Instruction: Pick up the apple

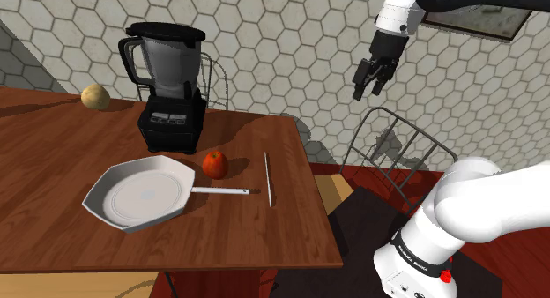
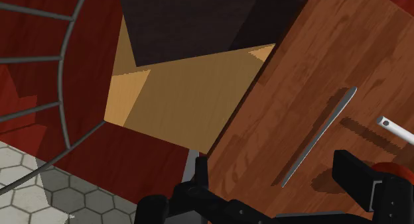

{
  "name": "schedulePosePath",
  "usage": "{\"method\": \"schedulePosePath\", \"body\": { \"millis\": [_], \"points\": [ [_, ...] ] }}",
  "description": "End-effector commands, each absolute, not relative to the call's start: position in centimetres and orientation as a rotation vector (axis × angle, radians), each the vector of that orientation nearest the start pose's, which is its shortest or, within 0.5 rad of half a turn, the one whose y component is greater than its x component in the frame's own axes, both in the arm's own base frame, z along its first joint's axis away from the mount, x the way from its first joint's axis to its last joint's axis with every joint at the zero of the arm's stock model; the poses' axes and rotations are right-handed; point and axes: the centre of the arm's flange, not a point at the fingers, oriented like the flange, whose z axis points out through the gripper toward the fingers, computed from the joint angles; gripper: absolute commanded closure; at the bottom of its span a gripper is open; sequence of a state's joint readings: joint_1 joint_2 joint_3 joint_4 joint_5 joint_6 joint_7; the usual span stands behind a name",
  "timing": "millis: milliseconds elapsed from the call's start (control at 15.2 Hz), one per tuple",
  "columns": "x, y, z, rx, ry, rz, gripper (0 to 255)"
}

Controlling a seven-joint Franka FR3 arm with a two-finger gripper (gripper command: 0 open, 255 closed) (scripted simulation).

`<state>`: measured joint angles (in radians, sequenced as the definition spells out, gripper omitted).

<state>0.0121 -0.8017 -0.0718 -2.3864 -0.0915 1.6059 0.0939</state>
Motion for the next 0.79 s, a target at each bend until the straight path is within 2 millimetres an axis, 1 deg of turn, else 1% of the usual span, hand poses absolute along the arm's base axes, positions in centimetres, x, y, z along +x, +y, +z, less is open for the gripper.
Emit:
{"method": "schedulePosePath", "body": {
  "millis": [0, 726],
  "points": [
    [30.5, -3.4, 58.3, -3.174, 0.207, -0.034, 0],
    [37.7, 6.2, 50.8, -3.134, 0.286, -0.027, 0]
  ]
}}
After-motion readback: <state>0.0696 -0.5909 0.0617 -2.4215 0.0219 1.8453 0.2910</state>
